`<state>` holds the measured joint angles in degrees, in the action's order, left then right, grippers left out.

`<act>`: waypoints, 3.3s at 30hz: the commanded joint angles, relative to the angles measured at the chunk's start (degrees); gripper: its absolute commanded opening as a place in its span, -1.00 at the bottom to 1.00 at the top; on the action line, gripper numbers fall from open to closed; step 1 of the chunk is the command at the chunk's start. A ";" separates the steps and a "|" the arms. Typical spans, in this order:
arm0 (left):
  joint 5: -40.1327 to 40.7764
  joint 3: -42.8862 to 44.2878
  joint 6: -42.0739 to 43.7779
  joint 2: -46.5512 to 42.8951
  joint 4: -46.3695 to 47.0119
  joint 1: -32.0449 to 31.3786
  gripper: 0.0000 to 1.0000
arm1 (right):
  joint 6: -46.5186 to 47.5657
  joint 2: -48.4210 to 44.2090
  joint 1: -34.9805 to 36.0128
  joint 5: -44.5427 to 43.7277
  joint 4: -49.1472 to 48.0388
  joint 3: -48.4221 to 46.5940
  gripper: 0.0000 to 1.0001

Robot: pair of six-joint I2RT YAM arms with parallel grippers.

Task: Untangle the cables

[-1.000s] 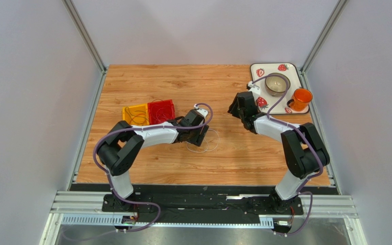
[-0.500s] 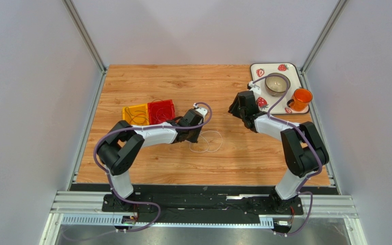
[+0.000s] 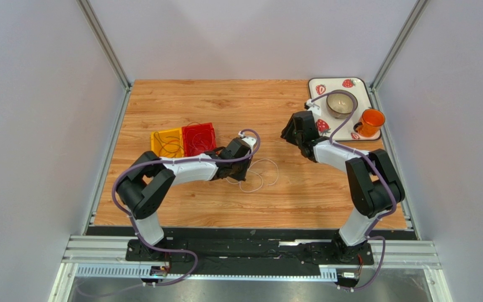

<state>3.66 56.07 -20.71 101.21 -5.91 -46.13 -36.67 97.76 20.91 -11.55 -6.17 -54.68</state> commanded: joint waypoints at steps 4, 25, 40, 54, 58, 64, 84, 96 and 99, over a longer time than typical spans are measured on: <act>-3.13 4.04 -3.20 -9.09 -12.53 -0.80 -1.00 | -0.60 0.77 -0.43 0.21 -0.68 -2.19 -0.19; -14.52 9.15 -6.89 -26.41 -25.74 4.44 -1.00 | -0.95 0.77 -0.78 0.83 -0.42 -2.01 -0.20; 12.95 17.05 -0.57 -46.79 -42.51 10.61 -1.00 | -1.39 0.86 -0.95 1.71 -0.77 -1.66 -0.21; 28.59 19.25 -0.91 -49.97 -49.37 22.48 -1.00 | -1.83 1.21 -1.39 2.58 -0.77 -1.75 -0.20; 30.96 19.42 1.11 -51.11 -50.07 24.59 -1.00 | -2.09 1.30 -1.48 2.94 -0.59 -1.84 -0.20; 35.62 20.30 3.48 -51.20 -50.34 26.35 -1.00 | -2.18 1.65 -1.83 3.55 -0.77 -1.93 -0.20; 50.13 21.35 0.76 -22.75 -54.99 27.76 -1.00 | -2.88 2.09 -2.63 5.13 -0.86 -1.93 -0.21; 41.96 22.51 -8.03 -16.74 -57.03 27.32 -1.00 | -4.47 1.91 -4.21 7.42 -2.44 -0.52 -0.21; 33.97 18.22 -7.94 -18.49 -50.97 27.06 -1.00 | -4.82 1.82 -4.73 8.03 -2.79 -0.26 -0.21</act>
<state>46.19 77.38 -25.98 85.93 -62.67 -18.72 -40.10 99.35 16.93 -4.51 -6.33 -54.81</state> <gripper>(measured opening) 0.007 0.397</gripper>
